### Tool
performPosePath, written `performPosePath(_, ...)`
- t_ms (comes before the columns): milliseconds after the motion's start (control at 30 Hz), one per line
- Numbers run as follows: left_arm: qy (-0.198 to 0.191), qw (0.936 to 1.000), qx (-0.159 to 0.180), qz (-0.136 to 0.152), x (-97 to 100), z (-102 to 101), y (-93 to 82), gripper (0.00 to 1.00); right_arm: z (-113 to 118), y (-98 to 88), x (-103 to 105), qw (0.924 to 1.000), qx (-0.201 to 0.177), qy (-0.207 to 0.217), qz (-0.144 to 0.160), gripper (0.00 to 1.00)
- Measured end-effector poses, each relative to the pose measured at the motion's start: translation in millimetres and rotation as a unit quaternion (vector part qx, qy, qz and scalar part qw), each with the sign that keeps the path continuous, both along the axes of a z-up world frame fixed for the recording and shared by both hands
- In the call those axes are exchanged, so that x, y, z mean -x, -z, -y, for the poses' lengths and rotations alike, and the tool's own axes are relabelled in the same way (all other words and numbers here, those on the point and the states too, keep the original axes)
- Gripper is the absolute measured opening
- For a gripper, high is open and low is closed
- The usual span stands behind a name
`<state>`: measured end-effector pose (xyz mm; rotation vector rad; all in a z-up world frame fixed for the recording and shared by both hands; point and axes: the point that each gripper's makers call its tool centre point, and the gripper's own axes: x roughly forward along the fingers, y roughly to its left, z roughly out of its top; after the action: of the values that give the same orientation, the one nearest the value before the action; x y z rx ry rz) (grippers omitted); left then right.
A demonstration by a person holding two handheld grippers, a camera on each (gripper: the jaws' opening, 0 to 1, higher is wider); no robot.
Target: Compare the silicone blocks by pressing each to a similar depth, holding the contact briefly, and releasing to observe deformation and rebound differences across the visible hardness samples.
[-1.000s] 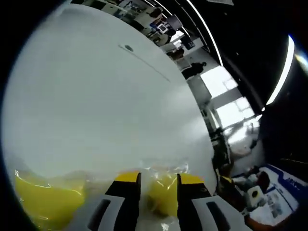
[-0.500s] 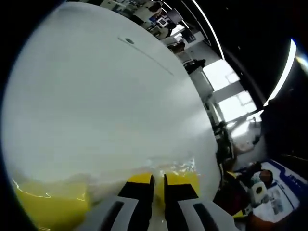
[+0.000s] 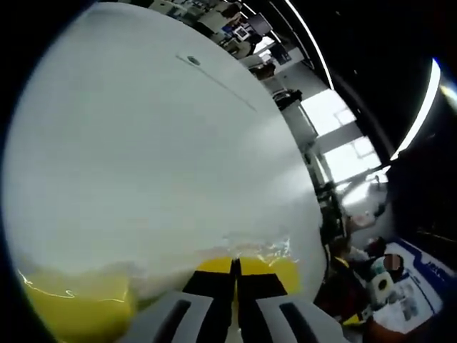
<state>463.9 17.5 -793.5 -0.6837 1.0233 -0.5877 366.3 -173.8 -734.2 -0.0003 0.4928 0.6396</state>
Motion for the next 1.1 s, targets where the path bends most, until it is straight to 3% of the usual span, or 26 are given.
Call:
performPosePath(100, -0.008, 0.9999, -0.005, -0.011, 0.1, -1, 0.8, 0.0, 0, 0.0, 0, 1.0, -0.001, 0.0, 0.0, 0.96)
performPosePath(167, 0.002, 0.9999, -0.002, 0.01, -0.8, 2, -2.6, 0.0, 0, -0.7, 0, 1.0, -0.001, 0.001, 0.001, 0.96)
performPosePath(267, -0.008, 1.0, -0.002, 0.001, -1.6, 1, -2.6, 0.0, 0, -0.6, -1, 1.0, -0.002, 0.002, 0.001, 0.96)
performPosePath(500, -0.002, 0.9983, 0.054, 0.02, 0.6, 15, -31.9, 0.0, 2, -2.2, -1, 1.0, -0.003, 0.007, 0.004, 0.97)
performPosePath(600, 0.013, 0.9981, 0.045, 0.041, 2.7, 18, -37.6, 0.0, 2, -1.3, 0, 1.0, -0.004, 0.006, 0.004, 0.97)
performPosePath(833, 0.035, 0.9964, 0.061, 0.048, 14.0, 26, -51.2, 0.0, -1, -5.9, 0, 0.9999, -0.006, 0.0, 0.013, 0.97)
performPosePath(933, 0.067, 0.9929, 0.05, 0.085, 19.4, 31, -61.0, 0.0, -1, -8.5, -1, 0.9998, -0.01, 0.0, 0.02, 0.97)
performPosePath(1100, 0.066, 0.9884, 0.06, 0.123, 18.0, 35, -84.5, 0.0, -4, -14.2, -2, 0.9993, -0.014, -0.009, 0.034, 0.97)
